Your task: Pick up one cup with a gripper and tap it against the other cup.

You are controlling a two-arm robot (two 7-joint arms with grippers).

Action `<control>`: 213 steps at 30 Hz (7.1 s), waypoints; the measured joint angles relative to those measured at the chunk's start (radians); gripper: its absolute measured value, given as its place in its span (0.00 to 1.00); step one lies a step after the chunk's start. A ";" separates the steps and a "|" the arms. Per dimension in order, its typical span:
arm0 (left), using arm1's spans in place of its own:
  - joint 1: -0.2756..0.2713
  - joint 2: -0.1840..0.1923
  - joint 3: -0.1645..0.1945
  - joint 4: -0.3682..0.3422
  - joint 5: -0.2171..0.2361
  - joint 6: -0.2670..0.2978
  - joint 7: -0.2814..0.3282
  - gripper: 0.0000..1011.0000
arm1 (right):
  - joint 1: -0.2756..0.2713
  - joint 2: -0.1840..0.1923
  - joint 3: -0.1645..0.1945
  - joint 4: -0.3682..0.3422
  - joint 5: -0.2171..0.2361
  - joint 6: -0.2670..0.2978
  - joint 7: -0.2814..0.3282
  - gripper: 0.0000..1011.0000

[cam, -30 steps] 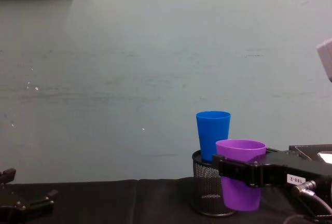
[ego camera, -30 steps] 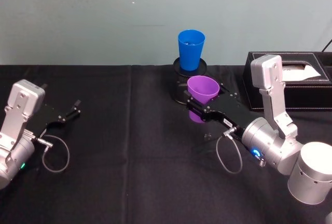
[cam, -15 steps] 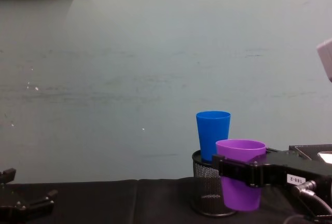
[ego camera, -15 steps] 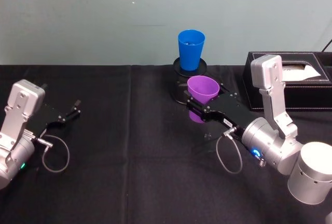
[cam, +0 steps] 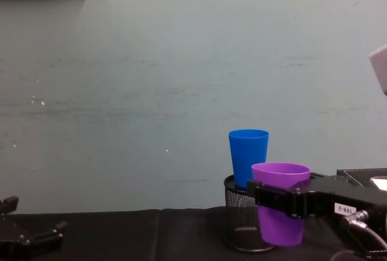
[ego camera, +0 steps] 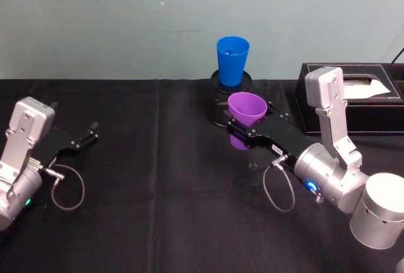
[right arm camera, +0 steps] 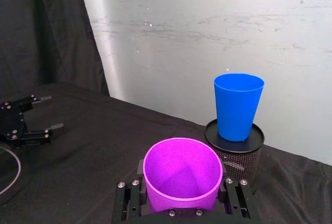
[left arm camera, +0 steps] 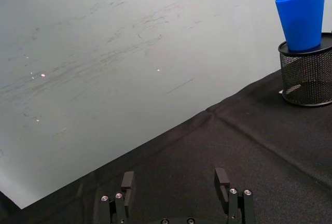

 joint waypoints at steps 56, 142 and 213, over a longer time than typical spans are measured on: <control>0.000 0.000 0.000 0.000 0.000 0.000 0.000 0.99 | 0.295 -0.185 0.036 0.349 -0.080 0.066 -0.011 0.73; 0.000 0.000 0.000 0.000 0.000 0.000 0.000 0.99 | 0.308 -0.192 0.036 0.365 -0.088 0.064 -0.008 0.73; 0.000 0.000 0.000 0.000 0.000 0.000 0.000 0.99 | 0.308 -0.192 0.036 0.365 -0.088 0.064 -0.007 0.73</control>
